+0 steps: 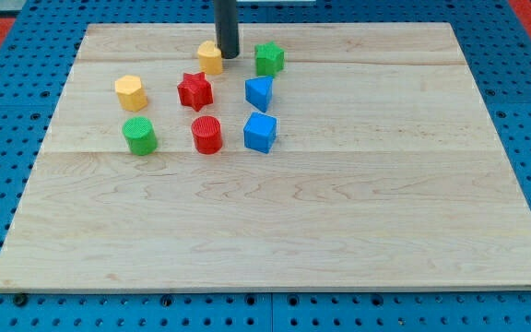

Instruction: Adjust the green star vertically above the blue triangle

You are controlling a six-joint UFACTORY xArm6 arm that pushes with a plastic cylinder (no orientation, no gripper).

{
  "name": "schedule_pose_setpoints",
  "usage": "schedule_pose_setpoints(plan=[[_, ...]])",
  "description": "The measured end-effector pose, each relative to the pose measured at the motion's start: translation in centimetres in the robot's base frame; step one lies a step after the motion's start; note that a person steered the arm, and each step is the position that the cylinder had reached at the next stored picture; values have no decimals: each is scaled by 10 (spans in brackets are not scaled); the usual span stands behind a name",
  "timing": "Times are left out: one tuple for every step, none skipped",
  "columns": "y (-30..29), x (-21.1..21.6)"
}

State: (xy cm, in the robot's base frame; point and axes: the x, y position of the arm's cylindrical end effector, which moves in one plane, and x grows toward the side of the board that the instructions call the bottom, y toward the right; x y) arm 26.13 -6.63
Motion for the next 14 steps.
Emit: schedule_pose_setpoints(plan=[[-4, -15], [-4, -22], [31, -50], [76, -50], [82, -26], [80, -16], [68, -22], [25, -64], [-63, -32], [-120, 70], [-209, 104], [-238, 111], [-238, 190], [-210, 275]])
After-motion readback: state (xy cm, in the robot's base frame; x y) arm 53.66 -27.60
